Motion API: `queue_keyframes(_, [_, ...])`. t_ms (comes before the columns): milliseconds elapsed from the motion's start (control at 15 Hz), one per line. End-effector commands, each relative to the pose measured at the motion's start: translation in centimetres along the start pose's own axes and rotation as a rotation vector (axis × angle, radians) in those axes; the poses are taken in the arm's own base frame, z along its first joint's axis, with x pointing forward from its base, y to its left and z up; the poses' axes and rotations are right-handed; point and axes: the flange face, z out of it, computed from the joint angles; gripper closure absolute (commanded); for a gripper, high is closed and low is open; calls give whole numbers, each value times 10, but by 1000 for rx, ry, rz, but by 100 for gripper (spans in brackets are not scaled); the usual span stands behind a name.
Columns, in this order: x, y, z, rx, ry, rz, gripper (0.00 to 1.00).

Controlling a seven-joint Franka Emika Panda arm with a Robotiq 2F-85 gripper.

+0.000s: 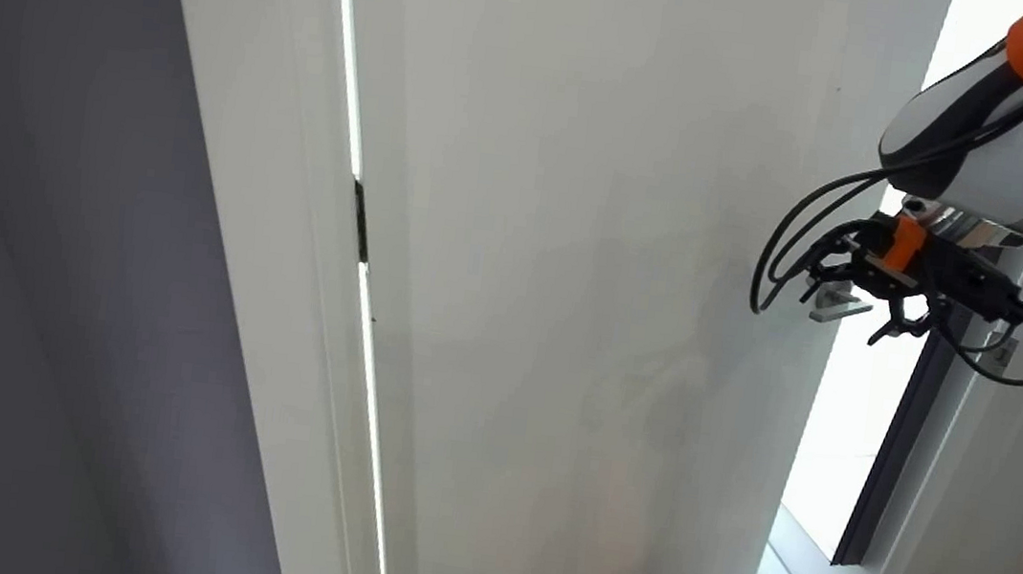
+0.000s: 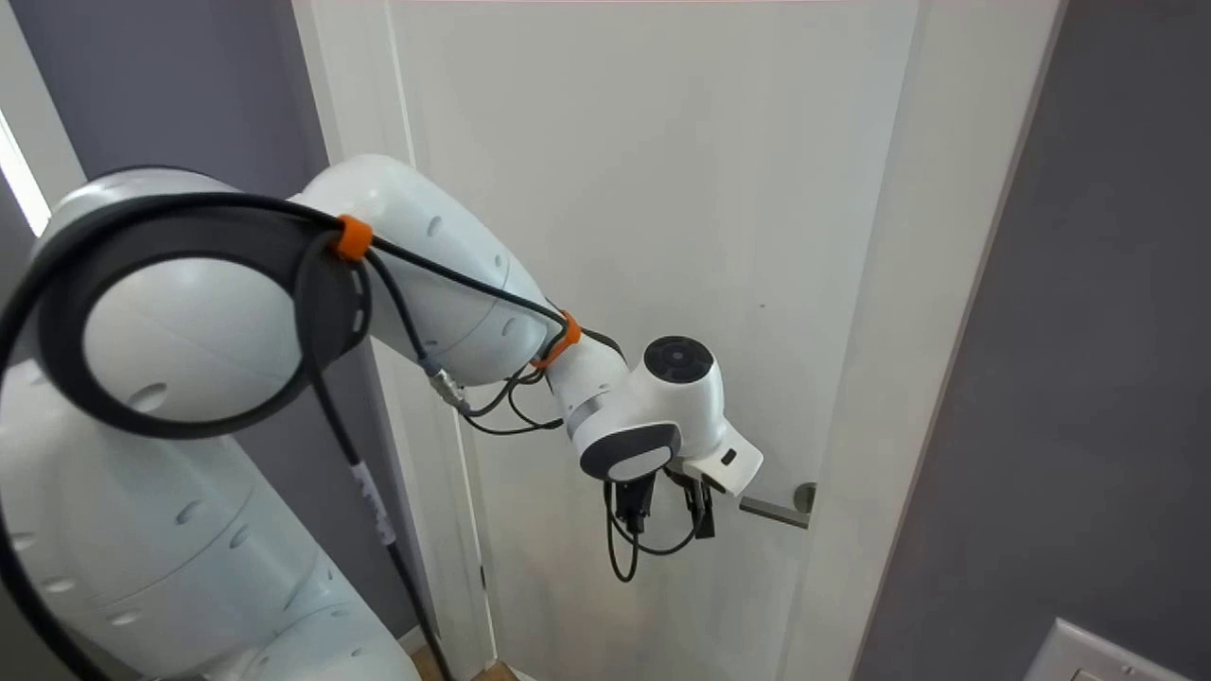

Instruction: Open the door

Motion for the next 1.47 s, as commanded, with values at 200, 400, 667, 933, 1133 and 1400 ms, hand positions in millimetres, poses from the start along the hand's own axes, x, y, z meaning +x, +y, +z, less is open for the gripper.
queue_keyframes(200, [-5, 53, -56, -26, 20, -42, 0])
queue_keyframes(400, [12, 60, -93, 9, 30, -53, 0])
queue_keyframes(667, [9, 77, -135, 12, 16, -82, 0])
queue_keyframes(933, [6, 86, -173, -1, -7, -112, 0])
queue_keyframes(1133, [0, 83, -195, 17, -31, -152, 0])
queue_keyframes(1400, [-5, 79, -212, 28, -43, -186, 0])
